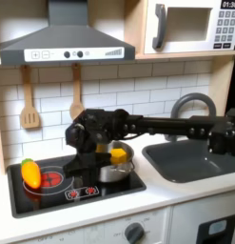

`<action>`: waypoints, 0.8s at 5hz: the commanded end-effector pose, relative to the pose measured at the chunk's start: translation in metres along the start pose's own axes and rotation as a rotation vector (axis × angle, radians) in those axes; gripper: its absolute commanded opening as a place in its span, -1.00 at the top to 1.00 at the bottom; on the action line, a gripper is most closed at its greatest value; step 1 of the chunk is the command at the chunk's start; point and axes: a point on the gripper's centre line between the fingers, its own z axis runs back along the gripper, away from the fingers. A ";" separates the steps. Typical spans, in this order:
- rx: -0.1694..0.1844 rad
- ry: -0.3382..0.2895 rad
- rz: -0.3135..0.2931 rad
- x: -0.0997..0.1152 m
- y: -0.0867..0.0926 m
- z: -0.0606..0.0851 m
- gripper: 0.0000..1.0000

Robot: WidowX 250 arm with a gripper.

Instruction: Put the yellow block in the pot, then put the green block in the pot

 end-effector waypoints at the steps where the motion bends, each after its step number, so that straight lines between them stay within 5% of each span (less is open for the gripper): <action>1: -0.029 -0.010 -0.010 -0.007 -0.001 0.010 1.00; 4: -0.058 -0.033 -0.007 -0.008 -0.001 0.023 1.00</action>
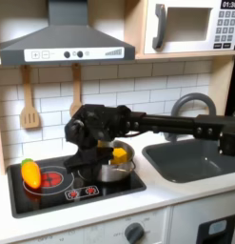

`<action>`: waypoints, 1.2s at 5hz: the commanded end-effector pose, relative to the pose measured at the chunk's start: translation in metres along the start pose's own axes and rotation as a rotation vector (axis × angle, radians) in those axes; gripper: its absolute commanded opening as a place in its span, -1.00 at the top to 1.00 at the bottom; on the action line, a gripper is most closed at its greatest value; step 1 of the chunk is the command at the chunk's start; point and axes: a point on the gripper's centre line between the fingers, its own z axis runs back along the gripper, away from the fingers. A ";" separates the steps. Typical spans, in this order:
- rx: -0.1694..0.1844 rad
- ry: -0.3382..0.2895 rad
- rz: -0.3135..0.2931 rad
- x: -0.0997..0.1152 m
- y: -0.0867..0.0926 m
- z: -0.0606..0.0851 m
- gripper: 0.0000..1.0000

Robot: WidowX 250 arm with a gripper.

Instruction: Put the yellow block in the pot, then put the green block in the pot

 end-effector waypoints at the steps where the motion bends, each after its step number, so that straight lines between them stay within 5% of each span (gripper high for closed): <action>1: 0.028 0.023 0.008 -0.013 0.019 0.001 1.00; 6: 0.029 0.039 -0.019 -0.020 0.012 -0.010 1.00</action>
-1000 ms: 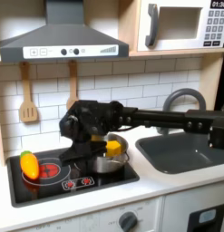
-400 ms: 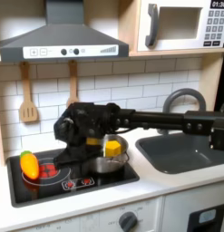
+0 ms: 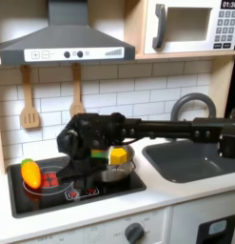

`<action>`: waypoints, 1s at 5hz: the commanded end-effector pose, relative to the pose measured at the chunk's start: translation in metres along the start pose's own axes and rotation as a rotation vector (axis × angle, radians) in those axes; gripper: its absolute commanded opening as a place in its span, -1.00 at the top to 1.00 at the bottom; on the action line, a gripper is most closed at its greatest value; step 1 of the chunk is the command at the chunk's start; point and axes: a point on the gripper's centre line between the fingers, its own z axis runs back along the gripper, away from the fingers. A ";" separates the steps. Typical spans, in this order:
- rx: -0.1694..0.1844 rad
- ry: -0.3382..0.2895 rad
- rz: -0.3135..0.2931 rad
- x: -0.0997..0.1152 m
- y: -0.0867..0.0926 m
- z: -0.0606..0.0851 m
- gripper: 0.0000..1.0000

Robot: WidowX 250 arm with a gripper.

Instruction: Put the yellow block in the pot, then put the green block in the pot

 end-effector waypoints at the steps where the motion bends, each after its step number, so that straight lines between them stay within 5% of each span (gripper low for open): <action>1: -0.031 0.021 -0.037 -0.001 -0.018 -0.011 1.00; 5: -0.026 0.028 -0.024 0.001 -0.015 -0.014 1.00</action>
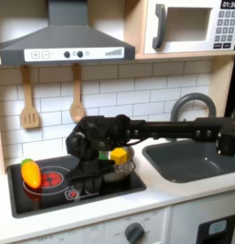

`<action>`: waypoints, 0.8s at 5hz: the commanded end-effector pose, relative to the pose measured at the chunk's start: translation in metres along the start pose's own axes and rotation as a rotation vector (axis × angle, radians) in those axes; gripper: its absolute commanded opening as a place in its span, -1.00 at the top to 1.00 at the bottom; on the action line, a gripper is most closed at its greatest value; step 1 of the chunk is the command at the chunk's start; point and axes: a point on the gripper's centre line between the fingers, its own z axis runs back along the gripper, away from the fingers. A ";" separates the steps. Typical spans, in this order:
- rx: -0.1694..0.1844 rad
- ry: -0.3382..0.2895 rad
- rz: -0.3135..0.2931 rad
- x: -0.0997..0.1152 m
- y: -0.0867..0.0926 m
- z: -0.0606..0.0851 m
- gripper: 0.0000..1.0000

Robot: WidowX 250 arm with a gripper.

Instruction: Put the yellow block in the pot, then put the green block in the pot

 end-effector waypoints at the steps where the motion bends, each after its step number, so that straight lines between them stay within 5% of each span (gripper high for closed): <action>1: 0.000 0.005 0.011 0.001 0.003 -0.003 1.00; 4: 0.010 0.015 0.016 -0.001 0.007 -0.005 1.00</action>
